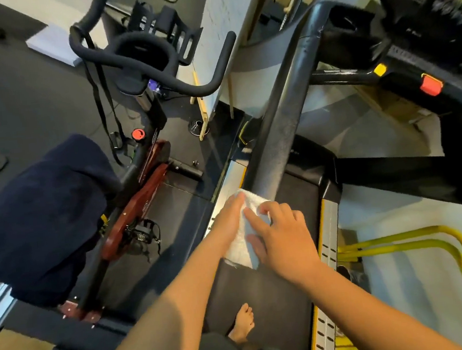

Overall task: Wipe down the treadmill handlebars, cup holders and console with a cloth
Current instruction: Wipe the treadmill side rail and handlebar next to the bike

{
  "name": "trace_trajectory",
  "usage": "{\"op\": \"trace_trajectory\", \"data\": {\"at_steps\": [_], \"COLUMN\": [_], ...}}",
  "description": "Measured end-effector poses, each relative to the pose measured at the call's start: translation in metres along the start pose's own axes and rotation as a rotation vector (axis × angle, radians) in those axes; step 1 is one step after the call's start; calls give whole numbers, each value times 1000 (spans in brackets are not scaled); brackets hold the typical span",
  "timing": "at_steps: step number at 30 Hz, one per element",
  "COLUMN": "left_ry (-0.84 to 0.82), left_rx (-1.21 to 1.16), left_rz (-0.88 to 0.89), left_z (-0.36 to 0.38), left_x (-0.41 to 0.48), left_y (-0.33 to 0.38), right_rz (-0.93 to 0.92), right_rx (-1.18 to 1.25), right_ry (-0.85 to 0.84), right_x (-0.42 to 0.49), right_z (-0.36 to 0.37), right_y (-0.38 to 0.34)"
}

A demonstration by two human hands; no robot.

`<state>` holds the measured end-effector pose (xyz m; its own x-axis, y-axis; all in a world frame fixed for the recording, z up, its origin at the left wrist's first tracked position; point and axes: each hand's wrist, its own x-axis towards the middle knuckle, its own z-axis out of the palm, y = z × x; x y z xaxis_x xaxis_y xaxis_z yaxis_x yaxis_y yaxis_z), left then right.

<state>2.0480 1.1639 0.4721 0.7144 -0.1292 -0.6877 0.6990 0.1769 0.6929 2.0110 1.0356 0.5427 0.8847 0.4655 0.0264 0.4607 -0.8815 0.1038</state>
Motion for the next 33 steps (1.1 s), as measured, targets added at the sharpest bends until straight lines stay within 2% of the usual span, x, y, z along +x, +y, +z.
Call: {"op": "trace_trajectory", "data": {"at_steps": [5,7,10,14,16,19,21,23,26,28,30,33], "left_ry": [-40,-7,100,165,139,115,152,139,106,175,243,261], "left_rx": [-198,-152,184,544,649,656,588,516,587,640,719,740], "left_rz": [-148,-129,32,468,572,413,357,391,417,389,389,497], "left_z": [-7,-8,-5,22,32,35,36,38,24,19,26,40], "left_x": [4,2,-7,-30,-16,21,29,13,-25,-23,-6,17], "left_y": [-15,-27,-36,2,22,45,51,43,8,-5,4,40], "right_rz": [-67,-135,-107,169,272,390,443,461,524,564,619,649], "right_rx": [-105,-95,-39,146,289,471,586,659,774,841,918,981], "right_ry": [10,53,149,151,95,40,66,100,79,132,176,235], "right_x": [4,-13,-32,-31,-24,-5,3,-5,-25,-21,-5,27], "right_z": [11,19,23,18,13,8,7,7,12,19,18,15], "right_y": [-21,-17,-7,9,13,20,17,10,-4,-1,7,26]}}
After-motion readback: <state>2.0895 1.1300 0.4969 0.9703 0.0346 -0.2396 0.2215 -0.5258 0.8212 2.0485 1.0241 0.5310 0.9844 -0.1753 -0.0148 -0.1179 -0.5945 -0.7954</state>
